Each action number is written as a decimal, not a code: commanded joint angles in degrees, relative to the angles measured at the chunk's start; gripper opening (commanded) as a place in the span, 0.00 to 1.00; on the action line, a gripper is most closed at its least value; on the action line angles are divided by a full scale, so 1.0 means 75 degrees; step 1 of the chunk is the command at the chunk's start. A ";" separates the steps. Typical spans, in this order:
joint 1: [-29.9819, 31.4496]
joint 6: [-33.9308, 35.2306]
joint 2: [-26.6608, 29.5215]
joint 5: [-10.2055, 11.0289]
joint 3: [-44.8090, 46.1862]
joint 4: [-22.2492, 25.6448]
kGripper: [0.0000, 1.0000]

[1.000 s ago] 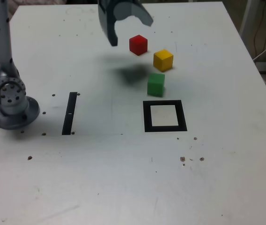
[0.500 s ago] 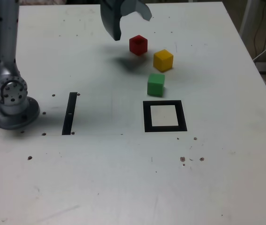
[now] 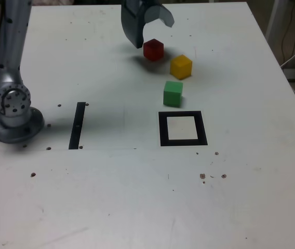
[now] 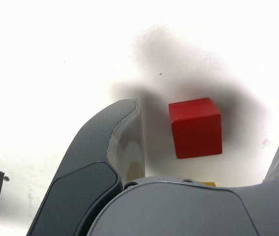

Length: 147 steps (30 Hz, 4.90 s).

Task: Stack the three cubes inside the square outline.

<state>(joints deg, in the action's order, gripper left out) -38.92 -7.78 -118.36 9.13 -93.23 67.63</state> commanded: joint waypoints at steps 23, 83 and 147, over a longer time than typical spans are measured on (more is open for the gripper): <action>0.0123 0.0313 -0.0734 -0.0106 -0.0094 -0.0178 0.87; 0.1288 -0.0753 0.0516 -0.0303 -0.0078 0.0048 0.33; 0.5495 0.1517 -0.0020 -0.0999 0.0858 -0.0366 0.38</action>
<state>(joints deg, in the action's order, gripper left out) 2.24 3.51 -117.93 1.61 -87.11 65.45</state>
